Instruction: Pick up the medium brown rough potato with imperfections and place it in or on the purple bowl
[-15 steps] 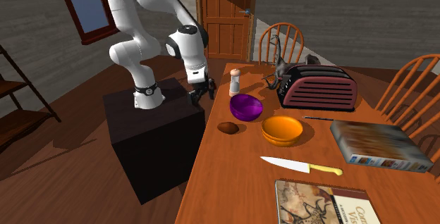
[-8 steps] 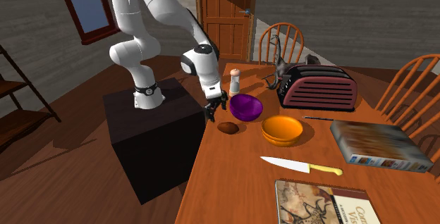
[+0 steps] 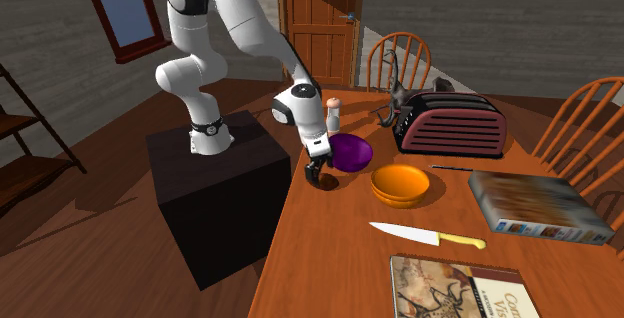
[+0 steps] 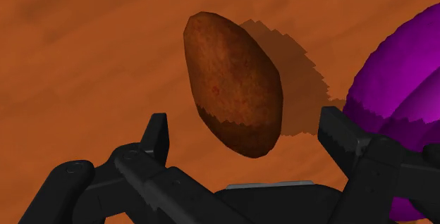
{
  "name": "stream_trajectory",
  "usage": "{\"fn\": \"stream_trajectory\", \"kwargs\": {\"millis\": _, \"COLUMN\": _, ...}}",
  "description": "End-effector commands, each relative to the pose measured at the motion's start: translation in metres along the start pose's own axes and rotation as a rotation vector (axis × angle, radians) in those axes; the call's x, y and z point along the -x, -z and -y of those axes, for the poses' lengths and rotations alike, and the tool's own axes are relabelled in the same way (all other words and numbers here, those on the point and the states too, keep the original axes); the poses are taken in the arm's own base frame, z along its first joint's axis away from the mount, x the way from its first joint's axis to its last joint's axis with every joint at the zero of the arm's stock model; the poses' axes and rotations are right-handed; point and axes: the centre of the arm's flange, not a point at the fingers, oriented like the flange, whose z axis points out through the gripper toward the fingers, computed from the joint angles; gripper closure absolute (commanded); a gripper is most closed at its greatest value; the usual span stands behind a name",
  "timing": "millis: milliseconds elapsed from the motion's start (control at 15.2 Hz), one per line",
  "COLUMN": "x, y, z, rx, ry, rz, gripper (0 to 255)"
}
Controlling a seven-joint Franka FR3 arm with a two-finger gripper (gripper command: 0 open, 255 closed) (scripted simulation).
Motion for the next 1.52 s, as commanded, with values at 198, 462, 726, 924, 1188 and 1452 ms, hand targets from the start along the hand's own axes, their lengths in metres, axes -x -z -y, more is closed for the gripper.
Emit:
{"fn": "stream_trajectory", "kwargs": {"millis": 198, "x": -0.001, "y": -0.03, "z": 0.0, "rx": 0.0, "ry": 0.001, "rz": -0.001, "gripper": 0}}
{"fn": "stream_trajectory", "kwargs": {"millis": 462, "x": -0.001, "y": -0.03, "z": 0.0, "rx": 0.0, "ry": 0.001, "rz": -0.001, "gripper": 0}}
{"fn": "stream_trajectory", "kwargs": {"millis": 726, "x": -0.001, "y": -0.03, "z": 0.0, "rx": 0.0, "ry": 0.001, "rz": -0.001, "gripper": 0}}
{"fn": "stream_trajectory", "kwargs": {"millis": 924, "x": 0.0, "y": -0.03, "z": 0.0, "rx": 0.0, "ry": 0.001, "rz": -0.001, "gripper": 255}}
{"fn": "stream_trajectory", "kwargs": {"millis": 1188, "x": 0.0, "y": -0.03, "z": 0.0, "rx": 0.0, "ry": 0.001, "rz": -0.001, "gripper": 255}}
{"fn": "stream_trajectory", "kwargs": {"millis": 1452, "x": -0.001, "y": -0.025, "z": 0.001, "rx": 0.0, "ry": 0.001, "rz": -0.001, "gripper": 255}}
